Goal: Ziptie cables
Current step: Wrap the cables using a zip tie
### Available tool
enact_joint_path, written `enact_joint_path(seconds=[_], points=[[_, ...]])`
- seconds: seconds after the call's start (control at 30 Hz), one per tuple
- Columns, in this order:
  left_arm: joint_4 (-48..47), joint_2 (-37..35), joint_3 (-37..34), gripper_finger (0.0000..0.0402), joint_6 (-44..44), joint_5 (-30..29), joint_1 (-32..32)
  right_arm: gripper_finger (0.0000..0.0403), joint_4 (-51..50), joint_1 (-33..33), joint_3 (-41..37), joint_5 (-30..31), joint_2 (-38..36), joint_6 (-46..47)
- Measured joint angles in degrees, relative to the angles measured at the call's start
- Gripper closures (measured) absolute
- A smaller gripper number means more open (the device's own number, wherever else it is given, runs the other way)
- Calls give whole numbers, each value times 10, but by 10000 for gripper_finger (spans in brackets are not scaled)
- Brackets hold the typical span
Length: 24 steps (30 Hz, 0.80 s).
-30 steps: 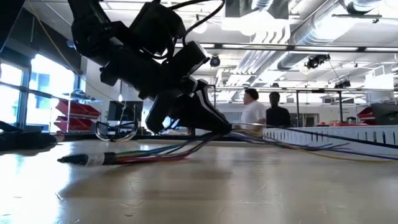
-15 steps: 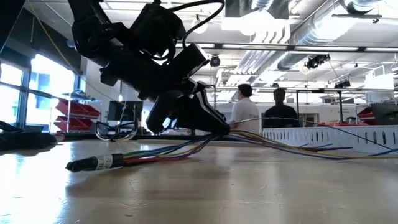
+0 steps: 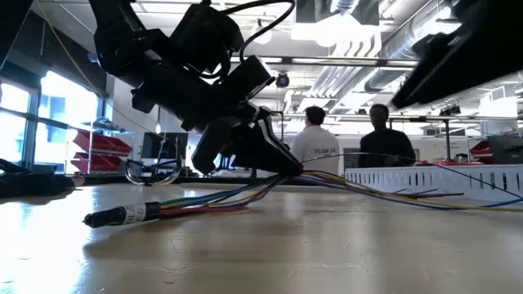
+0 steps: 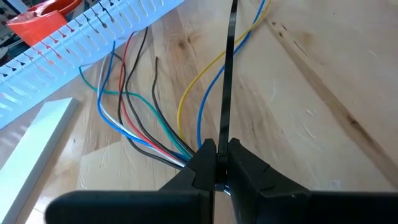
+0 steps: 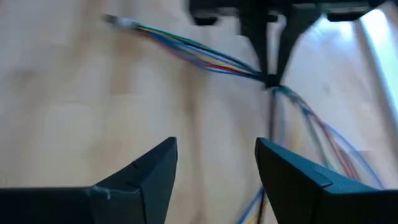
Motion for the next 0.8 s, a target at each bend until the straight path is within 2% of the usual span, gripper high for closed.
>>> enact_joint_path(seconds=[0.2,0.3,0.4,0.57,0.8], points=[[4,0,0,394,-5,1,-1,199,98,-82,0,30,88,-54],[4,0,0,394,-5,1,-1,199,151,-110,0,20,107,-78],[4,0,0,394,-5,1,-1,211,164,-130,0,2,112,-73],[4,0,0,394,-5,1,-4,268,167,-153,0,-44,116,-52],[4,0,0,394,-4,0,-8,360,183,-154,0,-44,138,-53]])
